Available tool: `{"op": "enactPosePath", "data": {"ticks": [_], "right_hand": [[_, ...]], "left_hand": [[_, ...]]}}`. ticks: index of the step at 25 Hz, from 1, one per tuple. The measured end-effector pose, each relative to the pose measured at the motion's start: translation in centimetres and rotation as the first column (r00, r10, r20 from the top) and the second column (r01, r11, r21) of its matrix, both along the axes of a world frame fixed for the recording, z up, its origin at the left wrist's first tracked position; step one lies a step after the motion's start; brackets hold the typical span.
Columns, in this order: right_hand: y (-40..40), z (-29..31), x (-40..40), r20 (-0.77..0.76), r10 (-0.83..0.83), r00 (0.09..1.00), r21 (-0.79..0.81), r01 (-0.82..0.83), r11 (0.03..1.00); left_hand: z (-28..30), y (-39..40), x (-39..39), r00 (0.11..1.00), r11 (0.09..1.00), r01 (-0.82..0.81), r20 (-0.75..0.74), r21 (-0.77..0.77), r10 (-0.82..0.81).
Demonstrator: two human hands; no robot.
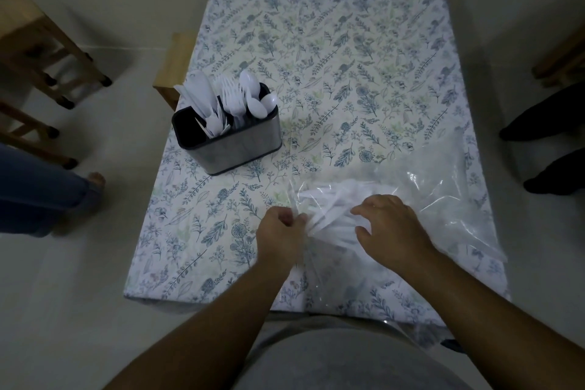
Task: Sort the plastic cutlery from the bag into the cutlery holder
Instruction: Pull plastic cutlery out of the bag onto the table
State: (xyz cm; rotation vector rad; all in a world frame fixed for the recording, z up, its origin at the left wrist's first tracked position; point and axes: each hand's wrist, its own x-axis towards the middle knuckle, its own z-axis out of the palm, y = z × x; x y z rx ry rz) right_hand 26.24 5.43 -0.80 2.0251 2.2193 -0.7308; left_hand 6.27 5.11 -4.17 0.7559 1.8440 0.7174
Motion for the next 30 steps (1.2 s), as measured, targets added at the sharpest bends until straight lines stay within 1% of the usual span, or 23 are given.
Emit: {"op": "enactPosePath", "data": {"ticks": [2,4,5,7,8,9,10,11,12,13,14,15,16,17,18,19,20,21,22,24,26,27,30], "right_hand": [[0.0,0.0,-0.1,-0.064,-0.028,0.998,0.031,0.03,0.999],[-0.4,0.8,-0.6,-0.123,-0.043,0.992,0.095,0.054,0.994],[-0.6,1.5,-1.2,-0.109,-0.028,0.994,0.073,0.036,0.997],[-0.9,2.6,-2.6,-0.026,0.028,0.999,-0.079,-0.03,0.996],[-0.9,2.9,-3.2,0.016,0.042,0.999,-0.156,-0.039,0.987],[-0.8,3.1,-3.7,0.045,0.044,0.998,-0.194,-0.034,0.98],[-0.7,3.3,-4.0,0.065,0.032,0.997,-0.189,-0.019,0.982],[-0.6,3.2,-4.1,0.068,0.015,0.998,-0.156,-0.005,0.988],[-0.4,3.0,-3.9,0.05,-0.008,0.999,-0.116,0.014,0.993],[-0.4,2.7,-3.5,0.002,-0.036,0.999,-0.073,0.036,0.997],[-0.3,2.2,-2.8,-0.073,-0.066,0.995,-0.041,0.064,0.997],[0.0,1.7,-2.0,-0.16,-0.086,0.983,-0.035,0.082,0.996],[0.3,1.6,-1.4,-0.243,-0.099,0.965,-0.044,0.091,0.995],[0.7,1.5,-0.9,-0.316,-0.117,0.941,-0.054,0.105,0.993],[1.0,1.8,-0.6,-0.384,-0.152,0.911,-0.1,0.123,0.987],[1.3,2.1,-0.2,-0.45,-0.228,0.864,-0.169,0.168,0.971],[1.5,2.7,0.1,-0.519,-0.317,0.794,-0.24,0.22,0.946],[1.7,3.1,0.5,-0.567,-0.384,0.728,-0.28,0.268,0.922],[1.7,3.0,0.8,-0.592,-0.417,0.69,-0.293,0.298,0.909],[1.6,2.7,1.1,-0.604,-0.427,0.673,-0.287,0.316,0.904],[1.4,2.4,0.8,-0.612,-0.425,0.667,-0.281,0.319,0.905],[1.4,2.3,0.8,-0.626,-0.421,0.657,-0.276,0.318,0.907],[1.3,2.6,0.9,-0.683,-0.404,0.608,-0.262,0.312,0.913]], "left_hand": [[0.1,0.6,-0.4,0.999,0.999,-0.031,0.016,-0.032,0.031],[1.0,0.9,-0.7,0.994,0.996,-0.051,0.088,-0.072,0.057],[1.7,1.0,-0.8,0.983,0.994,-0.06,0.166,-0.094,0.076],[3.1,1.4,-0.8,0.911,0.992,-0.052,0.402,-0.111,0.093],[3.7,1.5,-0.7,0.868,0.996,-0.019,0.494,-0.087,0.059],[4.1,1.6,-0.4,0.841,0.998,0.029,0.54,-0.048,0.001],[4.5,1.6,-0.2,0.824,0.997,0.072,0.565,-0.007,-0.055],[4.5,1.6,-0.1,0.827,0.994,0.105,0.553,0.027,-0.103],[4.4,1.5,0.0,0.845,0.988,0.139,0.512,0.068,-0.154],[4.0,1.4,-0.1,0.884,0.971,0.2,0.403,0.134,-0.237],[3.2,1.3,-0.4,0.913,0.927,0.3,0.214,0.225,-0.347],[2.2,1.2,-0.7,0.886,0.843,0.441,0.0,0.307,-0.464],[1.1,1.0,-1.2,0.816,0.744,0.574,-0.16,0.344,-0.555],[0.4,0.9,-1.5,0.725,0.651,0.687,-0.243,0.322,-0.645],[-0.1,0.7,-1.7,0.637,0.578,0.77,-0.278,0.27,-0.719],[-0.5,0.6,-1.8,0.566,0.528,0.824,-0.289,0.203,-0.772],[-0.6,0.6,-1.7,0.512,0.497,0.858,-0.296,0.133,-0.806],[-0.8,0.5,-1.6,0.481,0.482,0.872,-0.309,0.079,-0.82],[-0.9,0.5,-1.4,0.461,0.477,0.878,-0.342,0.042,-0.818],[-1.2,0.4,-0.8,0.408,0.467,0.884,-0.514,0.016,-0.755],[-1.3,0.5,-0.1,0.311,0.408,0.913,-0.693,0.026,-0.651],[-1.2,0.8,0.2,0.275,0.369,0.929,-0.743,0.042,-0.61],[-0.7,2.1,1.7,0.238,0.248,0.963,-0.764,0.105,-0.6]]}}
